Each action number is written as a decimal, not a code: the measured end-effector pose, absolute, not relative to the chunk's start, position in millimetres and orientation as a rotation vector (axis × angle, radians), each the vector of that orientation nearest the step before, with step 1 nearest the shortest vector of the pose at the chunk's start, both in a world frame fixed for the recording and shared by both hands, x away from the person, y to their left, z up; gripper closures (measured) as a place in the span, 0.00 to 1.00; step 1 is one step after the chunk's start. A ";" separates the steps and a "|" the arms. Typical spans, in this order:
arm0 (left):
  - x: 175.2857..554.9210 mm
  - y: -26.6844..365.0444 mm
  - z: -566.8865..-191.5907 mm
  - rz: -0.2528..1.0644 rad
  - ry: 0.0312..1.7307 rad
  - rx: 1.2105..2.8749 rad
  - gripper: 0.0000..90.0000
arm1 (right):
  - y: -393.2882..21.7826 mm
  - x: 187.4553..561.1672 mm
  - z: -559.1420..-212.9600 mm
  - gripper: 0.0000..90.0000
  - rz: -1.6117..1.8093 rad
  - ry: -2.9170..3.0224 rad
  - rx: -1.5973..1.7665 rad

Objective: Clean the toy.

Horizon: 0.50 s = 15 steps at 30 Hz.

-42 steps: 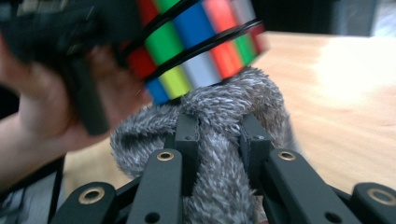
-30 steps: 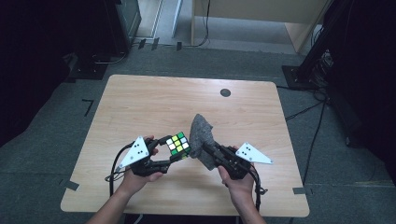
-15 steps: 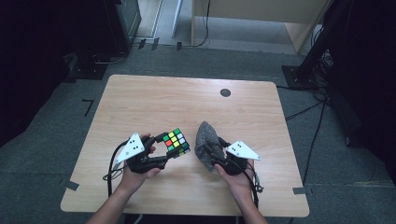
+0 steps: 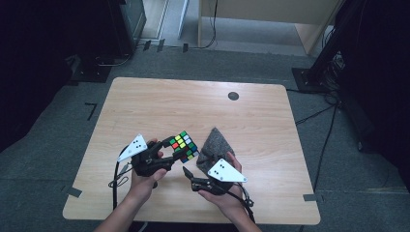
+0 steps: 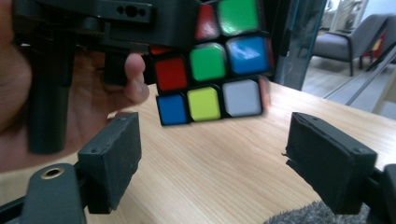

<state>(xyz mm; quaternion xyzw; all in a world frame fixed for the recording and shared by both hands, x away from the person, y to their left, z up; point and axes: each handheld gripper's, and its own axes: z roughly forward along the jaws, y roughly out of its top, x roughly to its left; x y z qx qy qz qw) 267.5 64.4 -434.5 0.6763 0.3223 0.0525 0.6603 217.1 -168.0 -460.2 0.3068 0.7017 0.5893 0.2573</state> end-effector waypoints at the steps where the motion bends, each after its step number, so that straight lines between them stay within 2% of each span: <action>1: 266.6 61.6 -435.2 0.108 0.731 1.532 0.38 | -166.3 217.0 -460.8 0.19 1.589 1.891 0.832; 5: 262.9 52.2 -437.3 0.061 0.731 1.543 0.38 | -162.0 217.3 -465.5 0.20 1.514 1.857 0.835; 10: 264.8 52.2 -438.6 0.048 0.753 1.549 0.38 | -162.1 213.0 -466.9 0.38 1.450 1.817 0.773; 15: 270.1 53.7 -441.1 -0.002 0.746 1.555 0.38 | -166.0 214.4 -463.3 0.38 1.445 1.861 0.777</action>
